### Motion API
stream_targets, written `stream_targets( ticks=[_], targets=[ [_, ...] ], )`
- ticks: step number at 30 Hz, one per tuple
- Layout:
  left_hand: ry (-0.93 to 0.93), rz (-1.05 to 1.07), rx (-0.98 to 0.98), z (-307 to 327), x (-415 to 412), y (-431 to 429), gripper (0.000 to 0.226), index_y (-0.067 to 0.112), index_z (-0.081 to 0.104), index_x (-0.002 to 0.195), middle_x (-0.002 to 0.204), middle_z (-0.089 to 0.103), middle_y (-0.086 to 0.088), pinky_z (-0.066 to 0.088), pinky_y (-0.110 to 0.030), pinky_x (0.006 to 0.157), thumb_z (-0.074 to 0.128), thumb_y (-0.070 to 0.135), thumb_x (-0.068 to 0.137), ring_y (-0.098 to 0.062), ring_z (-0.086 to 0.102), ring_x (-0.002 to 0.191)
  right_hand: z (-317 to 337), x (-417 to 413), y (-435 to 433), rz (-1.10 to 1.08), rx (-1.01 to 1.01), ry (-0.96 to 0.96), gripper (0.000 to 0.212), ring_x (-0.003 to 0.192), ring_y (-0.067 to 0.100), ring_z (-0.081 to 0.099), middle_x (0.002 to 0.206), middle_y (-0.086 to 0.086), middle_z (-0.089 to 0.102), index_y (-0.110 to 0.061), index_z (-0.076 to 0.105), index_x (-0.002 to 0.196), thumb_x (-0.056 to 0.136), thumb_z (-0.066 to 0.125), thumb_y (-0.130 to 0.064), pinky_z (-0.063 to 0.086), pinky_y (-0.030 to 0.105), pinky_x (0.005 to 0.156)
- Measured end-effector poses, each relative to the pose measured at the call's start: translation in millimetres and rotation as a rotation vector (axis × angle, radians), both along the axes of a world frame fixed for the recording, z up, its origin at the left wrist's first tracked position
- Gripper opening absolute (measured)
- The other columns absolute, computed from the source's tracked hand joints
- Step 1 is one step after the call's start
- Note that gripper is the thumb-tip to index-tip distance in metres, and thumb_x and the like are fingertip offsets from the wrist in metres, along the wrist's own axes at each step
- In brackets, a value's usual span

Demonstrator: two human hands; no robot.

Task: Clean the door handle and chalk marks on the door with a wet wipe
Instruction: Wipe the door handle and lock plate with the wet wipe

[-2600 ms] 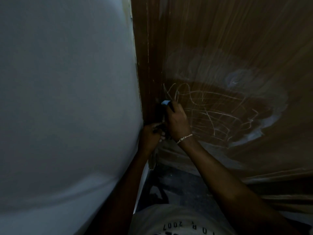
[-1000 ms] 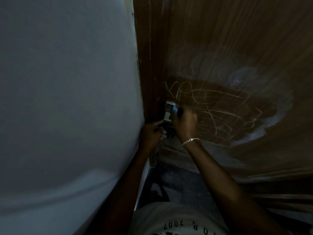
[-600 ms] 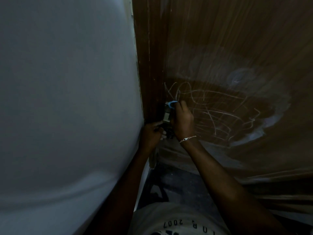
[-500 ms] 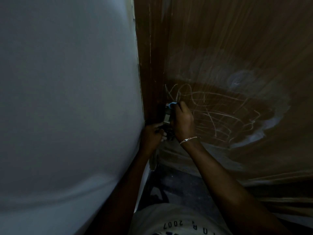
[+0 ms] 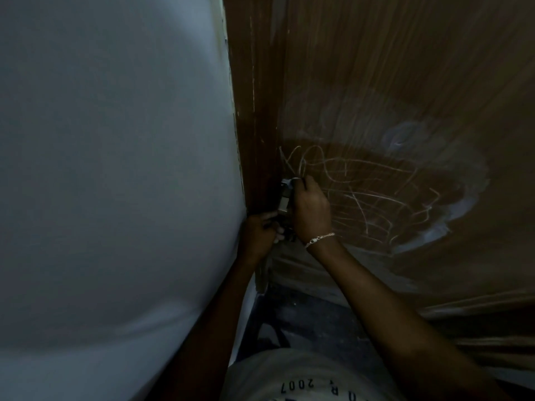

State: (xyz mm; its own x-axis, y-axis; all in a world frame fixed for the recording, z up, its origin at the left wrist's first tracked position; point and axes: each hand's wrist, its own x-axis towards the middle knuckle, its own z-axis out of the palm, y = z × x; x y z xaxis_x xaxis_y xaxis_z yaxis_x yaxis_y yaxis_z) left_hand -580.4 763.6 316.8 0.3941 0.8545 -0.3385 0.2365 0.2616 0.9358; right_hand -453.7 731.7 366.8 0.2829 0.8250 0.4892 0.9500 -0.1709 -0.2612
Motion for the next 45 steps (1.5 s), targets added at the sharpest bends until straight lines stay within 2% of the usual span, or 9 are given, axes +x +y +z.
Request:
stream_targets(
  ticks=[6, 10, 18, 24, 30, 34, 38, 42, 45],
  targets=[
    [0.015, 0.018, 0.035, -4.7, 0.9, -1.9, 0.041, 0.012, 0.057, 0.135, 0.081, 0.068, -0.002, 0.053, -0.021, 0.061, 0.051, -0.001, 0.096, -0.018, 0.067, 0.069, -20.9, 10.3, -14.1, 0.003, -0.124, 0.216, 0.022, 0.075, 0.026, 0.070, 0.091, 0.011, 0.071, -0.009, 0.063, 0.106, 0.085, 0.067, -0.003, 0.042, 0.020, 0.060],
    [0.018, 0.024, 0.045, -7.3, 1.4, -1.3, 0.039, 0.011, 0.058, 0.133, 0.080, 0.069, -0.002, 0.052, -0.020, 0.060, 0.052, 0.000, 0.096, -0.018, 0.067, 0.069, -4.9, 9.6, -8.2, 0.008, 0.086, 0.330, 0.013, 0.071, 0.017, 0.066, 0.088, 0.009, 0.072, -0.006, 0.066, 0.099, 0.088, 0.064, 0.000, 0.031, -0.001, 0.061],
    [0.004, 0.041, 0.038, -4.1, 3.9, -0.9, 0.038, 0.008, 0.057, 0.133, 0.080, 0.070, -0.004, 0.054, -0.021, 0.060, 0.053, 0.001, 0.096, -0.018, 0.068, 0.068, -12.3, 18.8, -5.3, -0.065, -0.091, 0.294, 0.016, 0.078, 0.028, 0.070, 0.086, 0.010, 0.074, -0.012, 0.069, 0.099, 0.084, 0.067, -0.007, 0.037, 0.020, 0.062],
    [-0.002, 0.030, 0.050, -2.6, 1.2, -3.0, 0.039, 0.010, 0.057, 0.135, 0.083, 0.070, -0.006, 0.056, -0.021, 0.063, 0.052, 0.002, 0.097, -0.019, 0.069, 0.070, -19.3, 19.0, -8.6, 0.008, -0.007, 0.300, 0.018, 0.076, 0.022, 0.070, 0.086, 0.007, 0.073, -0.013, 0.068, 0.099, 0.084, 0.066, -0.002, 0.044, 0.021, 0.063],
    [0.012, 0.017, 0.050, -6.5, 1.7, -2.2, 0.040, 0.012, 0.056, 0.136, 0.082, 0.070, -0.002, 0.055, -0.022, 0.063, 0.051, 0.002, 0.098, -0.017, 0.069, 0.070, -16.9, 13.8, -9.8, 0.020, 0.046, 0.254, 0.025, 0.074, 0.017, 0.069, 0.086, 0.006, 0.073, -0.010, 0.068, 0.103, 0.083, 0.066, 0.004, 0.036, 0.010, 0.062],
    [0.003, 0.020, 0.033, -8.9, 1.2, -1.2, 0.041, 0.012, 0.055, 0.136, 0.081, 0.069, -0.002, 0.053, -0.021, 0.061, 0.051, 0.001, 0.097, -0.017, 0.068, 0.069, -20.6, 13.6, -4.1, -0.023, 0.016, 0.360, 0.024, 0.078, 0.022, 0.070, 0.088, 0.008, 0.073, -0.010, 0.068, 0.103, 0.084, 0.064, 0.004, 0.050, 0.023, 0.064],
    [-0.015, 0.017, 0.029, -11.0, 0.3, -0.1, 0.041, 0.009, 0.055, 0.137, 0.081, 0.068, -0.003, 0.050, -0.016, 0.055, 0.051, -0.001, 0.097, -0.017, 0.066, 0.067, -16.8, 10.6, -6.1, -0.024, 0.105, 0.335, 0.018, 0.070, 0.016, 0.068, 0.083, 0.006, 0.073, -0.009, 0.068, 0.101, 0.085, 0.066, 0.000, 0.035, 0.007, 0.058],
    [-0.005, 0.022, 0.035, -11.5, 1.7, 1.0, 0.040, 0.010, 0.054, 0.137, 0.083, 0.069, -0.004, 0.052, -0.020, 0.059, 0.051, 0.002, 0.098, -0.019, 0.068, 0.071, -19.8, 15.3, -0.8, -0.055, -0.041, 0.380, 0.019, 0.079, 0.027, 0.070, 0.088, 0.011, 0.073, -0.009, 0.070, 0.097, 0.083, 0.064, 0.002, 0.046, 0.024, 0.062],
    [-0.014, 0.008, 0.026, -10.9, 1.7, 1.1, 0.040, 0.008, 0.054, 0.137, 0.082, 0.069, -0.004, 0.053, -0.021, 0.060, 0.050, 0.000, 0.098, -0.018, 0.067, 0.070, -19.0, 13.1, -3.7, -0.014, 0.015, 0.392, 0.017, 0.075, 0.019, 0.069, 0.086, 0.008, 0.072, -0.008, 0.068, 0.100, 0.086, 0.063, 0.000, 0.038, 0.008, 0.061]
  ],
)
